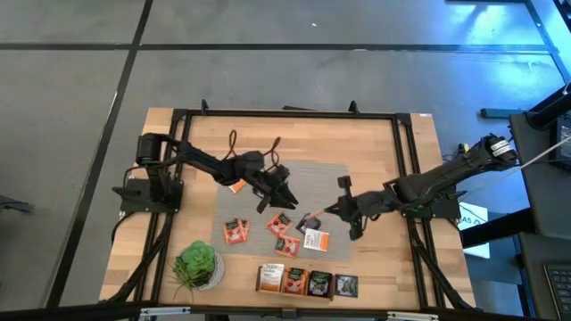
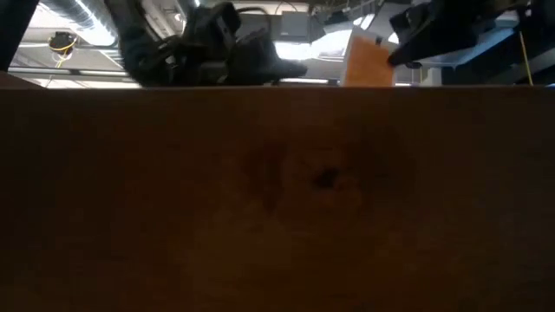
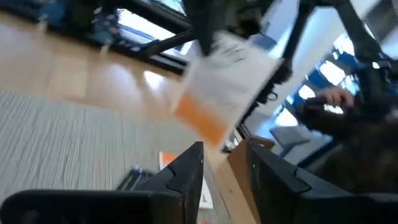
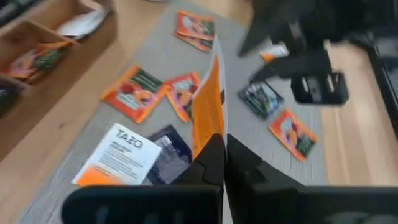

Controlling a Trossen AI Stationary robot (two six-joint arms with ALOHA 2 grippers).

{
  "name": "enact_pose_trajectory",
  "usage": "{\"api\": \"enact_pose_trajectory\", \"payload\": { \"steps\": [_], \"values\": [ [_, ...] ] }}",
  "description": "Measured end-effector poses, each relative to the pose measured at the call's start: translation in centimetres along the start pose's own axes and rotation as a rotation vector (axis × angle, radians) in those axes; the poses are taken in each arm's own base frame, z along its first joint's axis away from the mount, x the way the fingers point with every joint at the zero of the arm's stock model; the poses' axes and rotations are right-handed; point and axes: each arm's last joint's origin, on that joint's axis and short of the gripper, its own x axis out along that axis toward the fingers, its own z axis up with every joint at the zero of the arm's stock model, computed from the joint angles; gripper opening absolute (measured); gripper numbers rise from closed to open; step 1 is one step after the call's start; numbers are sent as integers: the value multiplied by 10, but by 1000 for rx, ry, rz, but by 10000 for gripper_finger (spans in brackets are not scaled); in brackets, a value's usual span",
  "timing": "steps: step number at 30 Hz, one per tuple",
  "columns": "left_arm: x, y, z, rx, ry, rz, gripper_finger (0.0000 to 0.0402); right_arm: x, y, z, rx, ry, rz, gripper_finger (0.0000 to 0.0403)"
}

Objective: Pick & Place Tea
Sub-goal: Put the white and orange tea bag into the left section of the wooden organizer

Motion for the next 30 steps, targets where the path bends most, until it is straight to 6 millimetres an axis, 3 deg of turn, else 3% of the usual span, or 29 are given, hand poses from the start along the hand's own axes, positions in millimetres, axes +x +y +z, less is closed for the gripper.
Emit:
{"api": "enact_pose_trajectory", "payload": {
  "steps": [4, 8, 14, 22, 30],
  "values": [
    [-1, -4, -6, -59, -39, 31, 116, -4, 11, 8, -33, -71, 35, 6],
    [6, -12, -8, -61, -49, 49, 116, -8, 18, 20, -185, -210, 111, 4],
    [20, -26, 1, -64, -34, -62, 116, -9, 20, 33, -378, -415, 210, 8],
    [39, -52, 8, -27, -9, -191, 116, 19, 24, 38, -615, -553, 212, 10],
    [52, -76, 1, -14, 32, -281, 116, 46, 35, 47, -826, -727, 160, 10]
  ]
}}
